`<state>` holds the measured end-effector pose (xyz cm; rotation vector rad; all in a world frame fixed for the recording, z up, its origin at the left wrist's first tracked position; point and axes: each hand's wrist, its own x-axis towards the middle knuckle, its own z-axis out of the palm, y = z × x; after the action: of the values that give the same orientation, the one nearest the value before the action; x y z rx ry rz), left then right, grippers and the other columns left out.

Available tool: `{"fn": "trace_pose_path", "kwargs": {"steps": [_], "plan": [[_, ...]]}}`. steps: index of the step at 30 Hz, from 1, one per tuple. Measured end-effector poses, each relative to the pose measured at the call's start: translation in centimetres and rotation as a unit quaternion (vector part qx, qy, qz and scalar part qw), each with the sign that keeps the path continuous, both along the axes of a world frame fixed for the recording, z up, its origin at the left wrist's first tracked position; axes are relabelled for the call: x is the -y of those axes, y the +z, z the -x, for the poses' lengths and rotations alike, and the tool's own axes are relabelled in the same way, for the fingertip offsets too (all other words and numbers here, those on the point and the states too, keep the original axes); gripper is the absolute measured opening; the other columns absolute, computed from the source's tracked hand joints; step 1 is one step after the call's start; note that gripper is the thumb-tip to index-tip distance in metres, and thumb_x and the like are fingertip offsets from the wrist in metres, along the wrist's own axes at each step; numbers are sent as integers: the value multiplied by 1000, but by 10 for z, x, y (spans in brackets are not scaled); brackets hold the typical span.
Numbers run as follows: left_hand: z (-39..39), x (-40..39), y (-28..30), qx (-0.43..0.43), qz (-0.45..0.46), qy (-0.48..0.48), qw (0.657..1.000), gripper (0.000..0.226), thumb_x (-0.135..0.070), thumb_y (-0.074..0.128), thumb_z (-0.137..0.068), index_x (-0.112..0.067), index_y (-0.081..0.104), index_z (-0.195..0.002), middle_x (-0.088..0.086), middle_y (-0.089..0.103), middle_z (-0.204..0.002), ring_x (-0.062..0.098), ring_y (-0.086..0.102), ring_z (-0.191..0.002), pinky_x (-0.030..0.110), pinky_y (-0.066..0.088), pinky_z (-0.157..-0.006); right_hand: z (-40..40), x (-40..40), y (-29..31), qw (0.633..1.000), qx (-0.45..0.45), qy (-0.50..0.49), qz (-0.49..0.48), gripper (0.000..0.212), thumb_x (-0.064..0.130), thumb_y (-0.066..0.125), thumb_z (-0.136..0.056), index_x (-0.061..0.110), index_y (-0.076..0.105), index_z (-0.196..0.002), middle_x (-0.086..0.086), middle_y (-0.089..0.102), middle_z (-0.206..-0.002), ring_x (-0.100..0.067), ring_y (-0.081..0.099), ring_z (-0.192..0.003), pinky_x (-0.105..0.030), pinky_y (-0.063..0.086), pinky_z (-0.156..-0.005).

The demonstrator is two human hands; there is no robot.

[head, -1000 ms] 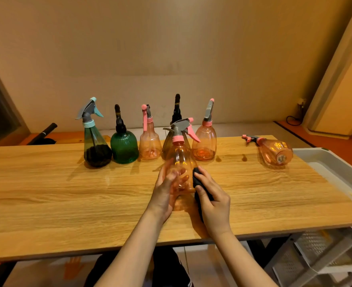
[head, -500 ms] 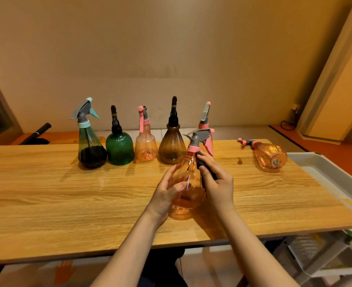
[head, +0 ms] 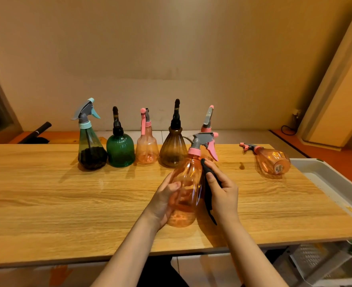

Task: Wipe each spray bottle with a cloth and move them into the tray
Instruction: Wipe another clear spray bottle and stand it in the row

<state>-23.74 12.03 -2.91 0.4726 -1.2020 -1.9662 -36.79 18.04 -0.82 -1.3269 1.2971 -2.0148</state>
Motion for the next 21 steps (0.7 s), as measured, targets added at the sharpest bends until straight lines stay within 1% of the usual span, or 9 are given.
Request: {"fn": "trace_pose_path", "kwargs": {"steps": [1, 3, 5, 8, 11, 13, 16, 18, 21], "plan": [[0, 0, 0, -8, -6, 10, 1000, 100, -49, 89, -43, -18, 51, -131, 16, 68, -114, 29, 67, -99, 41, 57, -80, -4, -1, -2, 1000, -3, 0, 1, 33, -1, 54, -89, 23, 64, -109, 8, 63, -118, -4, 54, -116, -19, 42, -96], [-2, 0, 0, -24, -25, 41, 999, 106, -52, 90, -38, -15, 51, -130, 13, 71, -108, 25, 69, -95, 37, 58, -77, -13, -5, -7, 1000, -15, -4, 8, 32, 3, 56, -87, 25, 63, -108, 6, 61, -119, -3, 52, -118, -17, 40, -99], [-3, -1, 2, -30, -42, 63, 997, 112, -52, 91, -37, -12, 49, -132, 13, 71, -107, 25, 69, -95, 34, 58, -73, -20, -8, -14, 1000, -17, -6, 8, 36, -2, 56, -87, 27, 63, -106, 9, 60, -119, 0, 51, -118, -15, 38, -99], [-4, 0, 1, -37, -69, 80, 994, 117, -52, 91, -37, -7, 48, -136, 16, 69, -110, 26, 68, -96, 37, 58, -75, -23, -13, -23, 999, -30, -6, 15, 42, -8, 55, -86, 27, 62, -108, 7, 59, -121, 2, 50, -119, -13, 37, -99], [-7, 3, 0, -56, -115, 84, 988, 116, -49, 91, -35, -6, 50, -134, 17, 69, -108, 27, 69, -91, 38, 59, -69, -24, -13, -26, 999, -47, 5, 17, 39, 0, 57, -83, 28, 62, -109, 8, 58, -122, -1, 50, -120, -14, 38, -99], [-8, 2, -1, -89, -135, 74, 984, 108, -46, 92, -37, -8, 54, -131, 18, 68, -110, 27, 68, -94, 37, 59, -69, -24, -13, -26, 998, -67, 9, 17, 34, 7, 59, -82, 24, 62, -111, 11, 58, -122, 0, 50, -119, -13, 38, -98], [-10, 4, -3, -122, -152, 82, 977, 85, -39, 87, -44, -10, 62, -120, 17, 69, -107, 27, 67, -94, 38, 59, -71, -26, -12, -29, 994, -107, 6, 34, 35, 21, 58, -82, 16, 60, -117, 13, 57, -125, -2, 51, -119, -15, 39, -98], [-10, 4, -3, -128, -153, 83, 976, 74, -41, 82, -53, -11, 62, -118, 17, 68, -108, 27, 67, -93, 37, 59, -71, -25, -12, -32, 992, -117, 2, 40, 37, 21, 56, -83, 13, 60, -119, 19, 56, -126, -6, 51, -120, -18, 40, -99], [-9, 3, -1, -97, -124, 89, 983, 69, -49, 76, -68, -8, 60, -122, 19, 67, -114, 26, 68, -96, 35, 59, -75, -22, -12, -32, 993, -109, -9, 43, 34, 13, 59, -83, 18, 60, -117, 25, 55, -125, -4, 51, -120, -16, 39, -98]]}}
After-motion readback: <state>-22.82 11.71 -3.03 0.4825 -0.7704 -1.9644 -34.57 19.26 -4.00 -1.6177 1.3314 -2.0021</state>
